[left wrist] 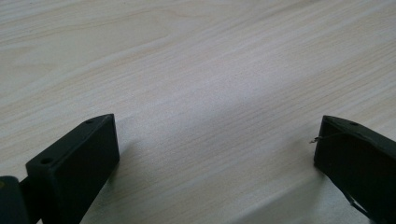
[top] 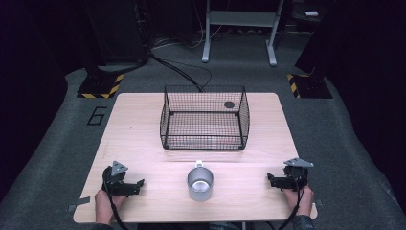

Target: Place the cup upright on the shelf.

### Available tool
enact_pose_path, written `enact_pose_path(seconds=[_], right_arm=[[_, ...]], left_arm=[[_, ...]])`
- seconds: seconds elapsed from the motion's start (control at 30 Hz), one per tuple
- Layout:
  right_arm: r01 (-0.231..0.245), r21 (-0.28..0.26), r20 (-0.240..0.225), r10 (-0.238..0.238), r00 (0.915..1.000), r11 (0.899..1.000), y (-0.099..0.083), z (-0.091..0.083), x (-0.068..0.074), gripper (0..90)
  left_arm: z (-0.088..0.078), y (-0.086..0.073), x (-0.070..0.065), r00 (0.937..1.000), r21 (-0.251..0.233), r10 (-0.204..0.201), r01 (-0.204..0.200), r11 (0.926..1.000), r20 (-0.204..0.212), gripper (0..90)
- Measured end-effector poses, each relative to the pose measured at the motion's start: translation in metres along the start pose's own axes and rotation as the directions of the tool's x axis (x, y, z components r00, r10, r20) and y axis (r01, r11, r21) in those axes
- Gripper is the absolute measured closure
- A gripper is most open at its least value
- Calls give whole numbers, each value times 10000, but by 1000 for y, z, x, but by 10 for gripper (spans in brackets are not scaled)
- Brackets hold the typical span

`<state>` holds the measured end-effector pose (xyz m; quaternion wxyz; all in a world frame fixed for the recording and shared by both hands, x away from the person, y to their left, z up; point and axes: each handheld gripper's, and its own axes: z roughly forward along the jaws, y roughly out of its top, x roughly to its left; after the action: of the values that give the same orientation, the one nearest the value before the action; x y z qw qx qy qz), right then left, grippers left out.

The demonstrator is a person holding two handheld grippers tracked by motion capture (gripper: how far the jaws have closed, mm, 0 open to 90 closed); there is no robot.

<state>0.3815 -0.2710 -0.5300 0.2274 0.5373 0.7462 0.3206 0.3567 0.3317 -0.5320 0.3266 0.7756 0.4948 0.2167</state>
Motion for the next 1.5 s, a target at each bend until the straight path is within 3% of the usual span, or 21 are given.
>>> enact_pose_path(seconds=[0.37,0.67,0.8,1.13,1.2,1.33,1.5], right_arm=[[75,6,15,-75,10000,10000,0,0,0,9],[69,7,6,-69,10000,10000,0,0,0,10],[66,8,6,-66,10000,10000,0,0,0,10],[66,6,5,-66,10000,10000,0,0,0,11],[66,2,3,-66,10000,10000,0,0,0,11],[67,5,3,-67,10000,10000,0,0,0,12],[63,10,3,-63,10000,10000,0,0,0,12]], left_arm=[[0,0,-1,9999,-53,-119,118,9999,-62,0],[-2,0,-3,9999,-30,86,-85,10000,83,0],[-6,2,-7,9997,-283,204,-201,9994,104,0],[-19,9,-22,9959,-585,560,-519,9969,709,0],[-23,11,-27,9930,-629,584,-521,9967,1024,0],[-26,14,-33,9904,-748,740,-655,9950,1171,0],[-32,20,-42,9824,-863,971,-841,9927,1596,0]])
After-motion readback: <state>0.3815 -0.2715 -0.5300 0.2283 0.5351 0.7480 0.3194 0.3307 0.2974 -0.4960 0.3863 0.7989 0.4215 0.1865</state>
